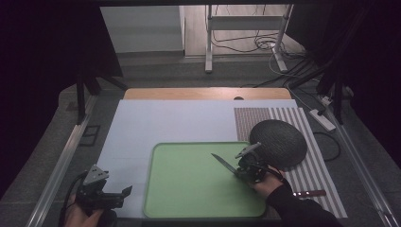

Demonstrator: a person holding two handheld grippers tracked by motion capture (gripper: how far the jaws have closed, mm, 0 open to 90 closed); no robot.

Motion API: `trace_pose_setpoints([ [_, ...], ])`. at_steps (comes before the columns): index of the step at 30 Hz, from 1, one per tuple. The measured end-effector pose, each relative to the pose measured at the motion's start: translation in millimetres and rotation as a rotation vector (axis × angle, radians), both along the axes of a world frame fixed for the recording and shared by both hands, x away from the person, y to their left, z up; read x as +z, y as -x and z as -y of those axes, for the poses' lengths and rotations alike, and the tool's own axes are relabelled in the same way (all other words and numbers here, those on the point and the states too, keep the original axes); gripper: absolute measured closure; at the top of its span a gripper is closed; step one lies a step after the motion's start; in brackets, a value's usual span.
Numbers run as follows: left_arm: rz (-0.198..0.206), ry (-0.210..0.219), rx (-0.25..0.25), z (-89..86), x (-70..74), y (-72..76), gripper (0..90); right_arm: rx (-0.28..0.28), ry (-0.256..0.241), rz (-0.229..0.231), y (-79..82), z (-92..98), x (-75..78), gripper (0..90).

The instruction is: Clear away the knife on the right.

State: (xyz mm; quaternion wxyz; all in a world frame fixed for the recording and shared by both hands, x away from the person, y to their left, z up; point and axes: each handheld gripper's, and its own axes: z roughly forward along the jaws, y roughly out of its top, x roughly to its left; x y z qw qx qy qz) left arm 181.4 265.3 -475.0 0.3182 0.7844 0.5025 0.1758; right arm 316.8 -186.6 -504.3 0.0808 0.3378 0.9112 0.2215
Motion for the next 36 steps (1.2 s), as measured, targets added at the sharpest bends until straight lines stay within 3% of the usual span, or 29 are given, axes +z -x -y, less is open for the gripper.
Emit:
trace_pose_setpoints([
  [2,0.0,0.0,0.0,0.1,0.0,0.0,2.0,-0.001,-0.002,-0.006,-0.5,0.7,0.3,75.8],
  [4,0.0,0.0,0.001,0.1,0.0,-0.1,2.0,-0.011,-0.01,-0.013,-1.1,1.4,1.6,67.4],
  [7,-0.002,-0.003,0.002,0.4,-0.1,-0.4,2.0,-0.022,-0.058,0.022,-2.0,4.2,12.5,66.4],
  [11,-0.003,-0.005,0.001,0.5,-0.2,-0.5,2.1,0.028,-0.092,0.032,-1.9,0.6,21.2,87.7],
  [16,-0.004,-0.01,-0.001,1.0,-0.2,-0.5,2.1,0.118,-0.048,0.008,-3.6,-21.0,12.8,89.5],
  [20,-0.004,-0.009,0.0,0.9,-0.3,-0.6,2.1,0.136,-0.006,-0.01,-10.6,-30.7,0.6,89.5],
  [36,0.0,-0.013,-0.004,1.4,-0.2,-0.1,2.1,0.023,0.006,-0.048,-17.7,11.2,2.0,89.5],
])
